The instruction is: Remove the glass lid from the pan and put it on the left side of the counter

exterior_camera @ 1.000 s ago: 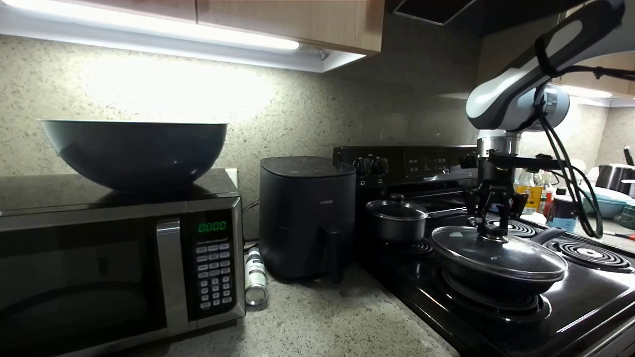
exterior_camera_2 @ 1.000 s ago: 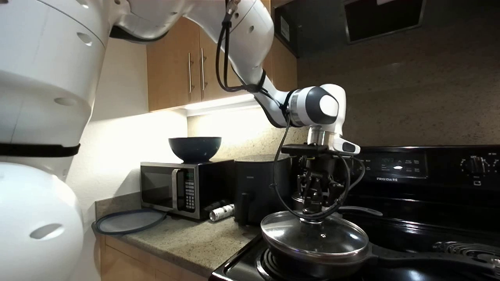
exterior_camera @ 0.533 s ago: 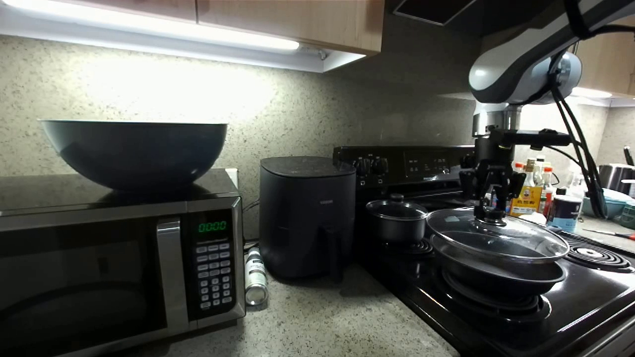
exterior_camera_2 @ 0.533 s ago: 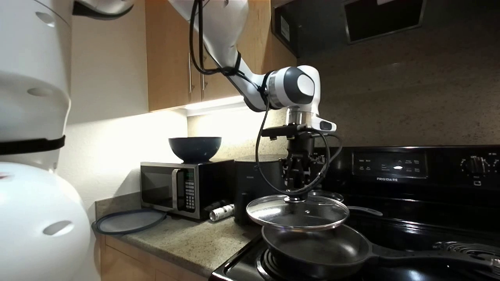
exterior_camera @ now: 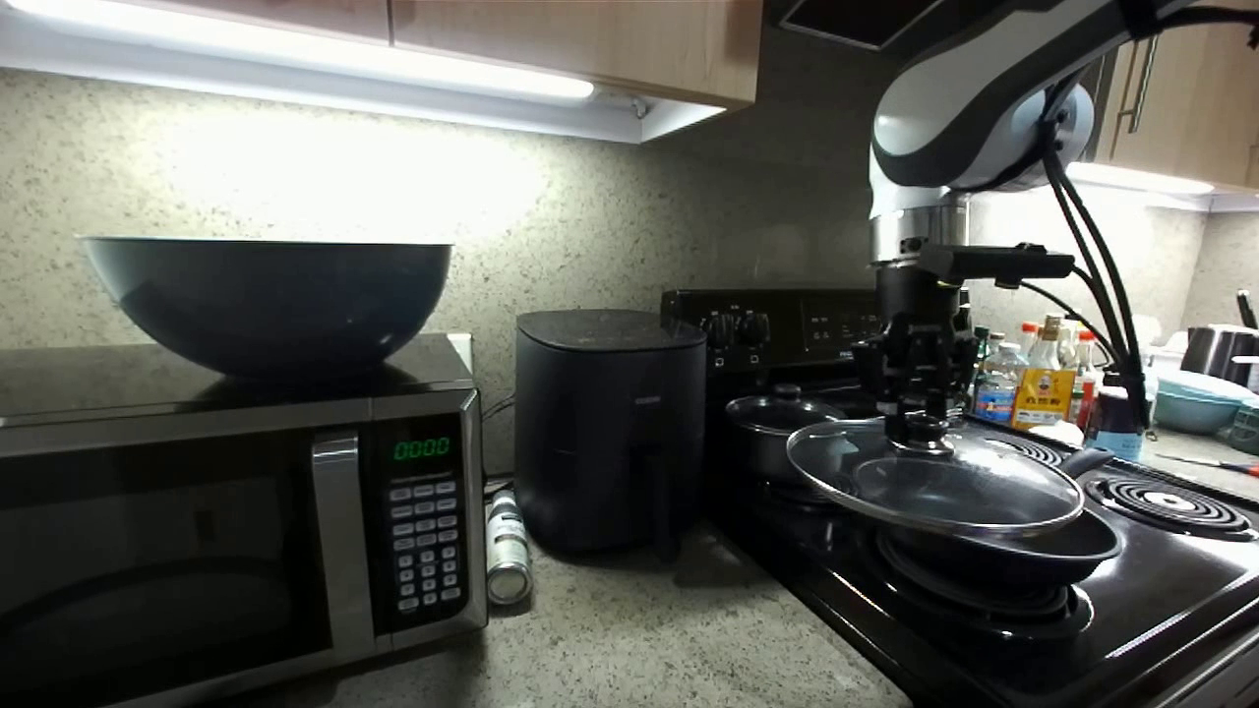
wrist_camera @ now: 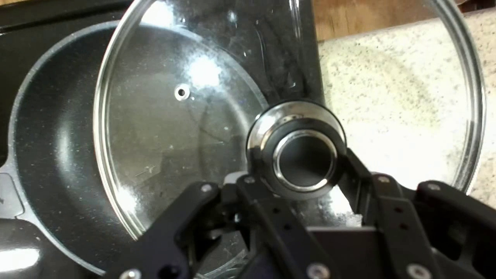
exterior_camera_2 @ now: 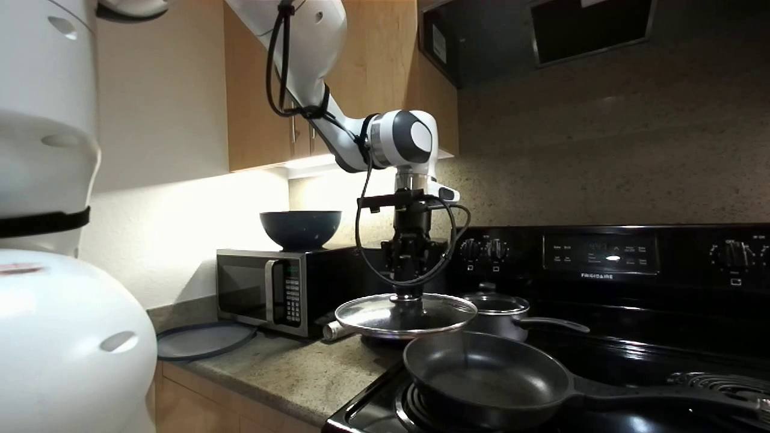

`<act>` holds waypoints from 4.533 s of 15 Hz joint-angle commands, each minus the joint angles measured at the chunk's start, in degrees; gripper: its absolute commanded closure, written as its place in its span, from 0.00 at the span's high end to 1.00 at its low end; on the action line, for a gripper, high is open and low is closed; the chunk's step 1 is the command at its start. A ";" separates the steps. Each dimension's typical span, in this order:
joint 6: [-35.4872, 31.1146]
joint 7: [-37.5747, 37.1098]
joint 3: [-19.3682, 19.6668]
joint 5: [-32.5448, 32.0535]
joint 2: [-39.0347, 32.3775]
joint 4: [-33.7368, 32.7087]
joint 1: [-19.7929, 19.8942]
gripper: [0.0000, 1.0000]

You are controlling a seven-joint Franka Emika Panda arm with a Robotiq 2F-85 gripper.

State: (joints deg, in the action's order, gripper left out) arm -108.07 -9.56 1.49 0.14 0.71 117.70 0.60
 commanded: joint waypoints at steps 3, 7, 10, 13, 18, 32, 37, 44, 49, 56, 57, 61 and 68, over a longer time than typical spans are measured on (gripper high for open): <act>0.21 0.21 -0.34 0.00 -0.02 -0.05 0.04 0.50; -0.77 -1.88 -1.50 -1.16 -0.95 -1.04 -1.18 0.25; -0.56 -4.68 -4.45 -5.28 -3.88 -3.02 -4.08 0.25; 1.16 -7.67 -7.45 -10.86 -7.47 -6.10 -8.01 0.25; 4.44 -9.79 -9.94 -18.29 -14.50 -11.70 -14.14 0.25; 3.85 6.94 -10.96 -16.04 -25.50 -19.79 -17.36 0.50; 1.09 11.91 -11.39 -14.67 -25.50 -19.02 -15.59 0.25; -3.36 16.85 -12.13 -13.13 -32.25 -21.21 -15.35 0.25; -4.48 19.10 -11.71 -13.22 -35.30 -23.85 -15.52 0.25; -0.96 16.20 -9.86 -13.76 -35.59 -25.94 -15.99 0.93; 0.07 15.89 -9.71 -13.65 -35.28 -26.06 -15.97 0.99; 1.37 14.82 -9.49 -13.91 -35.46 -26.80 -15.95 0.99; 3.02 13.10 -9.33 -13.91 -34.29 -27.00 -16.08 1.00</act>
State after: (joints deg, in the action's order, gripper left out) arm -105.22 3.58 -7.78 -13.76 -33.49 90.90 -15.48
